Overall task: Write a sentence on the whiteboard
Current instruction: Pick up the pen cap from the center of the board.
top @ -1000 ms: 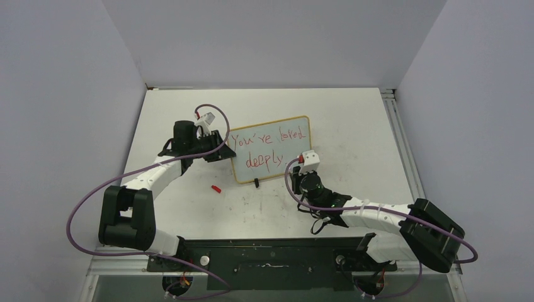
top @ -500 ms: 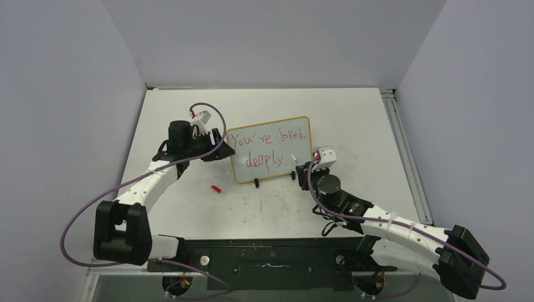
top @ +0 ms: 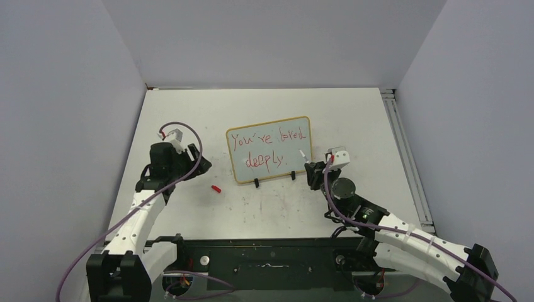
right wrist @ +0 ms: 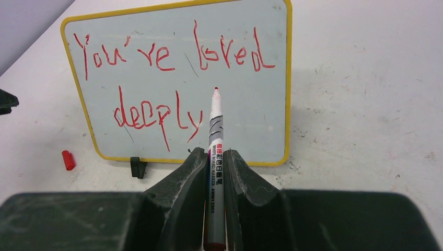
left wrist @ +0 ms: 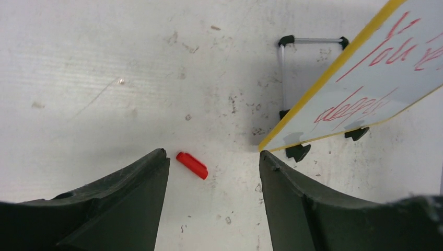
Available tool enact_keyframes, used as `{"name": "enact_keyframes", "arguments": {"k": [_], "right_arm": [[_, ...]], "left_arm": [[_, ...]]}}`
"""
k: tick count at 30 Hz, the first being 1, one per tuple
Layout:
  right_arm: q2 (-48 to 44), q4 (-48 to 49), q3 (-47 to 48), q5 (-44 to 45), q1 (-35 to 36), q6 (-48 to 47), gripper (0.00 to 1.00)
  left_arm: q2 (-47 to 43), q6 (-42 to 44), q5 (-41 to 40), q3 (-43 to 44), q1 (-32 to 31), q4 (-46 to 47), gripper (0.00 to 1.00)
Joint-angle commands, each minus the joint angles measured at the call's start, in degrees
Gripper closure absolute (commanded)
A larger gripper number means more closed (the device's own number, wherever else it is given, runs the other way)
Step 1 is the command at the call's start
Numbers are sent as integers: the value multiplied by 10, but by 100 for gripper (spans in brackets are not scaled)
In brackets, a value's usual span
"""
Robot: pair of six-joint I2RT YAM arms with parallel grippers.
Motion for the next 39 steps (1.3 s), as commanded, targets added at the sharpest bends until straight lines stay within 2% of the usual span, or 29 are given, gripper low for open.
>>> {"name": "enact_keyframes", "arguments": {"k": [1,7,13,22,29,35,39], "right_arm": [[-28,-1,16,12,-3,-11,95],[-52,-9,13,11,-3,-16,95],[-70,-13,5,14,-3,-11,95],[-89,-21,-2,22,-3,-5,95],[-93,-32,-3,27,-3,-1,95],[-93,-36,-5,30,-3,3,95],[-92,-40,-7,35,-3,6,95]], "left_arm": [[-33,-58,-78,-39,-18,-58,40],[-36,-150,-129,-86,-96,-33,42],[-6,-198,-133,-120,-113,23,45],[73,-187,-130,-113,-128,82,52],[124,-157,-169,-89,-129,95,52],[169,-127,-137,-67,-135,146,53],[187,-100,-143,-46,-157,132,53]]}}
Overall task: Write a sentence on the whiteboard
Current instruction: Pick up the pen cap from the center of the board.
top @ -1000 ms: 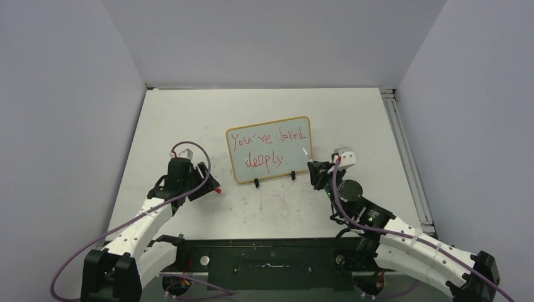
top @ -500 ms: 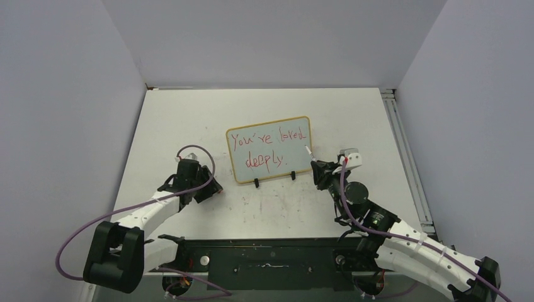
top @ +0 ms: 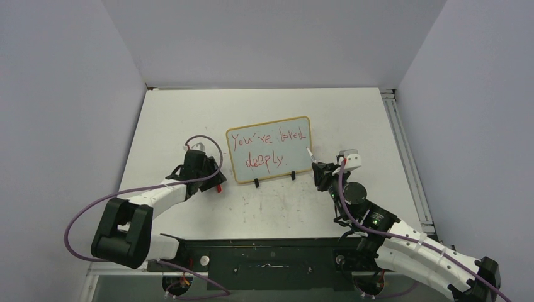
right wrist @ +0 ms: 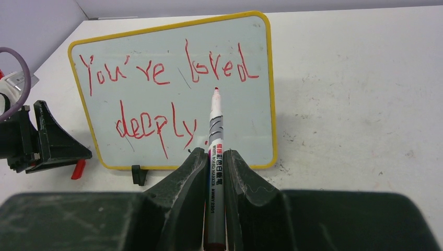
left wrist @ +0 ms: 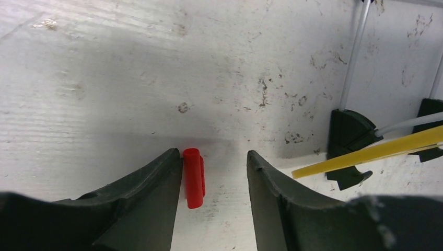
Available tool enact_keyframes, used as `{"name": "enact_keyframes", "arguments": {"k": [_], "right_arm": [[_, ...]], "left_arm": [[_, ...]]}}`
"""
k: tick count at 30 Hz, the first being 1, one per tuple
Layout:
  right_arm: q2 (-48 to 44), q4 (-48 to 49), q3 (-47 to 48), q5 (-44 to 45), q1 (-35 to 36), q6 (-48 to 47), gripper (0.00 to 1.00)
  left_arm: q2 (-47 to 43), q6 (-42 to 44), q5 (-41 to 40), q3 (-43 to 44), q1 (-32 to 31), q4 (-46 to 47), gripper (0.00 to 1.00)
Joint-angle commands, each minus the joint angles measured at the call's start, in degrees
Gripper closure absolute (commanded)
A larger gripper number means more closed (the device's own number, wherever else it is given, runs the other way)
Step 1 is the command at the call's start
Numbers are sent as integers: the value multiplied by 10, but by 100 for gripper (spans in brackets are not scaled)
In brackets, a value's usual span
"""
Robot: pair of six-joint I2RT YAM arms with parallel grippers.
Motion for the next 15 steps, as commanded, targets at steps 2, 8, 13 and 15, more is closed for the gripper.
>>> {"name": "enact_keyframes", "arguments": {"k": [2,8,13,15], "right_arm": [[-7,2,-2,18,-3,8,95],[-7,3,-5,22,-3,12,95],[2,6,-4,23,-3,12,95],[5,7,-5,23,-3,13,95]], "left_arm": [[14,49,-21,38,-30,-16,53],[-11,57,-122,53,-60,-122,53],[-8,72,-157,70,-75,-153,54],[6,78,-155,79,-80,-154,58]]}}
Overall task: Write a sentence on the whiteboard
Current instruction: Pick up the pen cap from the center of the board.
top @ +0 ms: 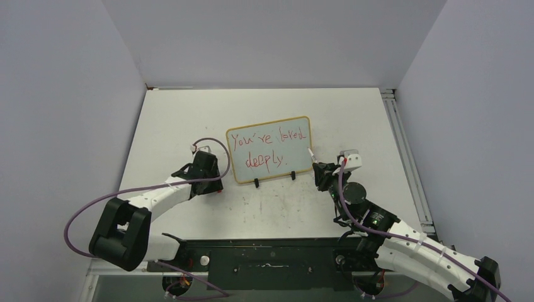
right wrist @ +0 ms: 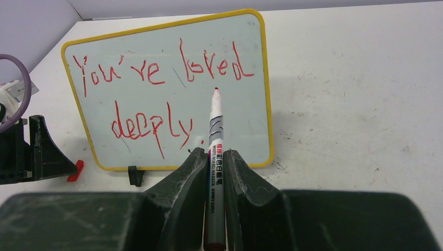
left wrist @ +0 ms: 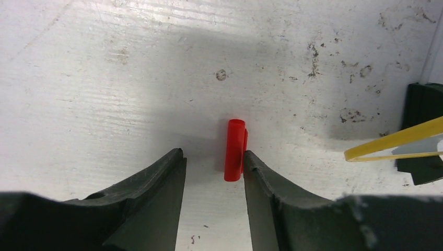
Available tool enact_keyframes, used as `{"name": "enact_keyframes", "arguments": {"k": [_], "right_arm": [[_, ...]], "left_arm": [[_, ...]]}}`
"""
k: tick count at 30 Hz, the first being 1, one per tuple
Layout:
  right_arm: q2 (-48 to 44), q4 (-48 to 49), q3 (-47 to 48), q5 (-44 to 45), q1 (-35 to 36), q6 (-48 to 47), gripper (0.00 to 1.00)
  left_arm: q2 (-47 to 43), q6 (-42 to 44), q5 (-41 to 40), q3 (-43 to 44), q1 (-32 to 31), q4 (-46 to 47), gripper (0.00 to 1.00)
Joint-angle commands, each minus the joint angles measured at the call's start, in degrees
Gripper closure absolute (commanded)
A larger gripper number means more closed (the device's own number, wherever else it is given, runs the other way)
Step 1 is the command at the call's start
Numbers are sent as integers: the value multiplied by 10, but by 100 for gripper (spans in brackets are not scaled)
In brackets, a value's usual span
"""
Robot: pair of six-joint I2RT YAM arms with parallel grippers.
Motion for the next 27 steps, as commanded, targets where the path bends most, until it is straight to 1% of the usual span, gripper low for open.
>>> {"name": "enact_keyframes", "arguments": {"k": [1,4,9,11,15,21,22,27], "right_arm": [[7,13,-4,13,-3,8,95],[10,12,-3,14,-3,10,95],[4,9,-4,19,-3,9,95],[2,9,-4,20,-3,10,95],[1,8,-5,22,-3,11,95],[1,8,-7,24,-4,13,95],[1,8,-7,24,-3,13,95],[2,7,-5,20,-4,15,95]], "left_arm": [[16,24,-36,45,-17,-30,59],[50,26,-44,67,-31,-45,61],[93,22,-54,91,-46,-67,69],[100,18,-63,96,-52,-75,71],[104,13,-72,98,-57,-84,72],[102,-2,-76,85,-62,-96,78],[98,-4,-76,81,-62,-94,80],[77,-8,-72,68,-62,-95,100]]}}
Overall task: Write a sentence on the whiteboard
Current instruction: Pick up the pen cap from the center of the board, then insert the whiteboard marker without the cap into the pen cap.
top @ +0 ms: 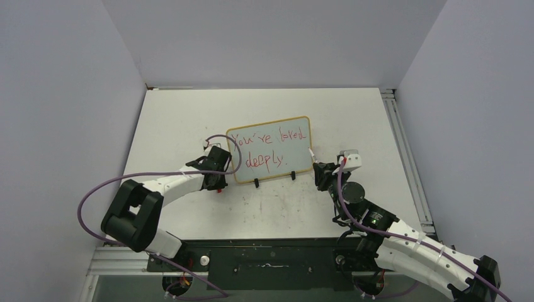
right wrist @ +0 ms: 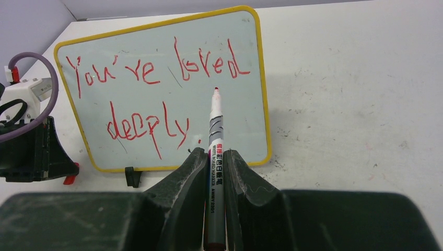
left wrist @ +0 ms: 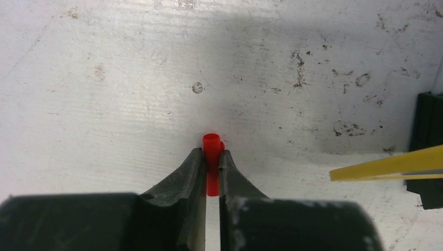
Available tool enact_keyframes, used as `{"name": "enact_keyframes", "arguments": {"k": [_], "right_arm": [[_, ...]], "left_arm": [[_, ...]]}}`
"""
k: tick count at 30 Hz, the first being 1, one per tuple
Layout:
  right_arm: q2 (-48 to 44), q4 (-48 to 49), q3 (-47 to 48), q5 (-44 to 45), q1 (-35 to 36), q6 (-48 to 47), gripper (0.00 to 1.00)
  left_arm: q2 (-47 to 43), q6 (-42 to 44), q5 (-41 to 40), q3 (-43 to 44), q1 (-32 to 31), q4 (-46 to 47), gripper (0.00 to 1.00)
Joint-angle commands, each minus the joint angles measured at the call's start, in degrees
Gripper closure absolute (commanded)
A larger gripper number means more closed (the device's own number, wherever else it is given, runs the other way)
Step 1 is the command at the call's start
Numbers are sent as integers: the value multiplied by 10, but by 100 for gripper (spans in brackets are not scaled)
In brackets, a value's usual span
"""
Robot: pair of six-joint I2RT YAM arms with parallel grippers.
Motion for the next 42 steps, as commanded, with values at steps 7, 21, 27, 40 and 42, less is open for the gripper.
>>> {"name": "enact_keyframes", "arguments": {"k": [7,21,27,40,42], "right_arm": [[-5,-18,4,2,-3,8,95],[39,-87,69,-15,-4,8,95],[64,-109,127,-107,-7,18,95],[102,-264,272,-423,-23,35,95],[113,-288,295,-476,-23,37,95]], "left_arm": [[-99,-8,-17,-18,-3,-60,100],[-326,98,-78,73,-2,-114,100],[-381,214,4,91,-3,-66,100],[-488,319,305,-35,-76,50,100],[-489,321,327,-43,-102,54,100]]}}
